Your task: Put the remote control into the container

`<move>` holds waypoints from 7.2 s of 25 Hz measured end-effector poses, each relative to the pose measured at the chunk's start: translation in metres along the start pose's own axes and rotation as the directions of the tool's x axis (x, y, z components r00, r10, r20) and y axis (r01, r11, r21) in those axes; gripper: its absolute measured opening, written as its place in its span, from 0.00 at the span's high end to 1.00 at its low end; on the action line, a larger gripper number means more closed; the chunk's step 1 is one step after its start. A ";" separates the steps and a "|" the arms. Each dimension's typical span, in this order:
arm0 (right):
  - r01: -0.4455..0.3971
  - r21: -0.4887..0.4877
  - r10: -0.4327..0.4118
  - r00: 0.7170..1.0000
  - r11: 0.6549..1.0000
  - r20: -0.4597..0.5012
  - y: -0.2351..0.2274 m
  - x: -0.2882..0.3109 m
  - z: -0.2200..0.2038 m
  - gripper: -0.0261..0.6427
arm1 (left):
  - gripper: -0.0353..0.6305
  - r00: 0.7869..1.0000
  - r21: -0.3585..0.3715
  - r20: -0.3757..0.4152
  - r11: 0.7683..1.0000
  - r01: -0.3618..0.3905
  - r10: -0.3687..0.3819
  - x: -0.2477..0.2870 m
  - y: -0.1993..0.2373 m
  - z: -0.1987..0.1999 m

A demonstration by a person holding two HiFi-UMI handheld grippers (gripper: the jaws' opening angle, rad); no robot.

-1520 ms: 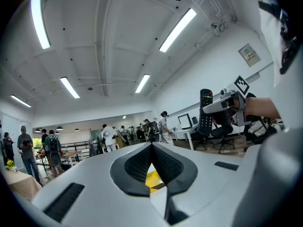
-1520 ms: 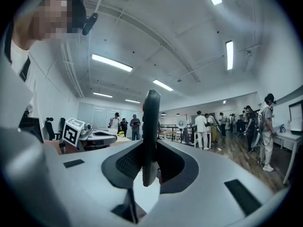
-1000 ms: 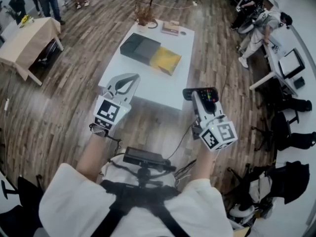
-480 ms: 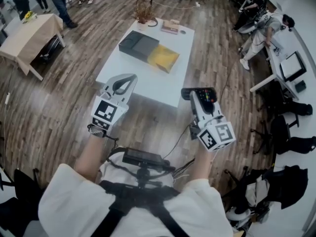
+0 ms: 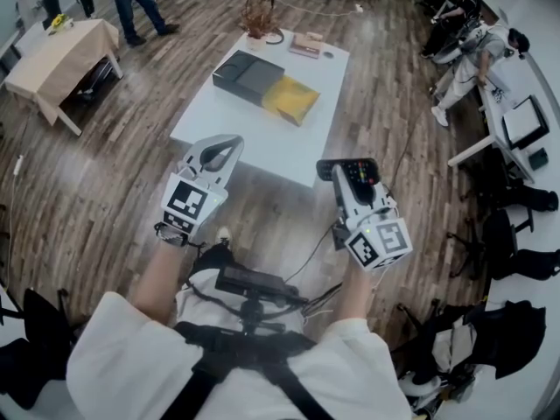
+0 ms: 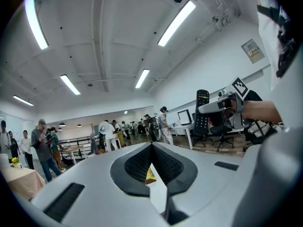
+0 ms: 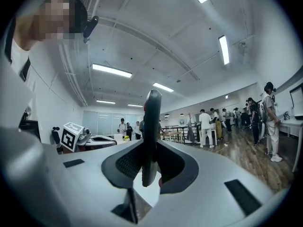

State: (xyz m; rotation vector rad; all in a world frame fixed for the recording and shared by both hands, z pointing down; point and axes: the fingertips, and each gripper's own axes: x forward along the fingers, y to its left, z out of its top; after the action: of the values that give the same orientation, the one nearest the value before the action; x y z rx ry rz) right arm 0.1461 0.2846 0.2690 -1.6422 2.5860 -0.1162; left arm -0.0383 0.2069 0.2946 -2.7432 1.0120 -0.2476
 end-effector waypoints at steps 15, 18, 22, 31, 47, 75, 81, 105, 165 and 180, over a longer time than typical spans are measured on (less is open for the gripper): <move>0.009 -0.011 -0.009 1.000 1.000 -0.021 -0.036 0.043 0.000 0.84 | 0.93 0.999 -0.009 0.015 0.999 0.053 -0.052 0.068 0.026 -0.010; 0.002 -0.015 -0.002 1.000 1.000 -0.012 -0.046 0.062 0.000 0.84 | 0.93 0.998 -0.009 0.025 0.998 0.058 -0.058 0.088 0.040 -0.011; -0.009 -0.014 0.009 1.000 1.000 -0.008 -0.061 0.087 0.000 0.84 | 0.93 0.997 -0.016 0.034 0.998 0.066 -0.066 0.114 0.059 -0.015; -0.014 -0.003 0.014 1.000 1.000 0.002 -0.094 0.154 0.005 0.84 | 0.93 0.997 -0.017 0.037 0.997 0.074 -0.073 0.169 0.113 -0.024; 0.041 -0.004 -0.041 0.999 0.999 -0.033 -0.127 0.244 -0.004 0.84 | 0.93 0.993 -0.050 0.049 0.993 0.108 -0.105 0.226 0.185 -0.043; 0.127 0.010 -0.125 0.987 0.992 -0.101 -0.139 0.307 -0.026 0.84 | 0.93 0.984 -0.069 0.022 0.982 0.178 -0.177 0.265 0.238 -0.081; 0.150 0.026 -0.146 0.982 0.988 -0.121 -0.143 0.303 -0.035 0.84 | 0.93 0.982 -0.080 0.006 0.978 0.191 -0.191 0.269 0.237 -0.089; 0.085 0.074 -0.070 0.981 0.994 -0.183 -0.191 0.351 -0.056 0.84 | 0.93 0.983 -0.123 -0.079 0.981 0.153 -0.163 0.307 0.245 -0.113; 0.021 0.235 0.108 0.845 0.972 -0.524 -0.259 0.424 -0.225 0.84 | 0.93 0.959 -0.231 -0.245 0.969 0.085 -0.142 0.361 0.247 -0.194; 0.021 0.263 0.145 0.790 0.964 -0.595 -0.263 0.427 -0.274 0.84 | 0.93 0.952 -0.244 -0.271 0.967 0.073 -0.140 0.366 0.247 -0.211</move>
State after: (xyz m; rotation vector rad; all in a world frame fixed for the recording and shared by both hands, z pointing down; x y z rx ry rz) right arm 0.1728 -0.2076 0.5593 -1.6087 2.8716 -1.1117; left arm 0.0352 -0.2443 0.4676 -3.0437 1.0163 -0.5960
